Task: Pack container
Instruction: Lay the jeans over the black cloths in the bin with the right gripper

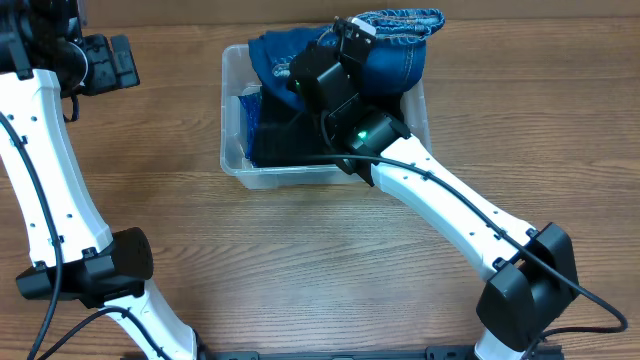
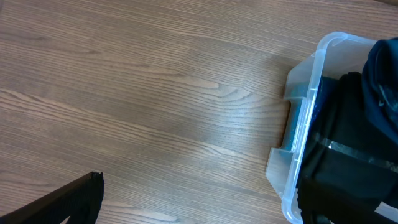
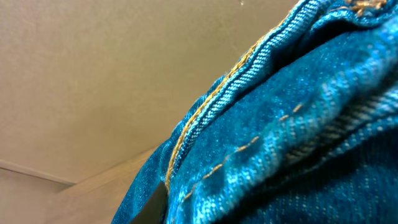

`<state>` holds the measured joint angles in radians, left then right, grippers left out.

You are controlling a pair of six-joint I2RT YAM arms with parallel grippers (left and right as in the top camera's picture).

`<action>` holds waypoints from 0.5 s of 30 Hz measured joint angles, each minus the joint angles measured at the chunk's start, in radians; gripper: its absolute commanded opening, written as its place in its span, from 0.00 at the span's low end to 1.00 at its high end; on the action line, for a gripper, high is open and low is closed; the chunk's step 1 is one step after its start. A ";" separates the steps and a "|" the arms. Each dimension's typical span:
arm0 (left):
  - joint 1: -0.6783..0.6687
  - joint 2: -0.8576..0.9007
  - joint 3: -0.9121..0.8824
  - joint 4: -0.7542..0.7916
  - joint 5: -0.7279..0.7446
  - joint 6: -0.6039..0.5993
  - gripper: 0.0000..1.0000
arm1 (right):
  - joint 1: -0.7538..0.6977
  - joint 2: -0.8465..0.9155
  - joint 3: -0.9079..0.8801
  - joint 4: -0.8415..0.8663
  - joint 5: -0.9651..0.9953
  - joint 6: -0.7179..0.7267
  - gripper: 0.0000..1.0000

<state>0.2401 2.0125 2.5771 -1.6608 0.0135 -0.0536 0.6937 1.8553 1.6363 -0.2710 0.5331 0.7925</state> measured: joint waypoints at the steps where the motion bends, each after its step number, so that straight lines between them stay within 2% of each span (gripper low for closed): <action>1: 0.000 0.000 0.000 0.000 0.000 0.000 1.00 | 0.000 0.005 0.000 0.015 0.000 0.000 0.04; 5: 0.000 0.000 0.000 0.000 0.000 0.000 1.00 | 0.005 0.024 0.000 0.031 0.008 0.000 0.04; 6: 0.000 0.000 0.000 0.000 0.000 0.000 1.00 | 0.009 0.024 0.000 0.027 0.011 0.000 0.15; 7: 0.000 0.000 0.000 0.000 0.000 0.000 1.00 | 0.013 0.024 0.000 0.020 0.017 0.001 0.34; 9: 0.000 0.000 0.000 0.000 0.000 0.000 1.00 | 0.027 0.024 0.002 -0.008 0.024 0.000 0.51; 11: 0.000 0.000 0.000 0.000 0.000 0.000 1.00 | 0.071 0.024 0.015 -0.071 0.030 0.043 0.62; 15: 0.000 0.000 0.000 0.000 0.000 0.000 1.00 | 0.137 0.024 0.018 -0.171 0.032 0.136 0.71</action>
<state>0.2401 2.0125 2.5771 -1.6604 0.0135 -0.0536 0.8303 1.8790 1.6547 -0.4423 0.5652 0.9283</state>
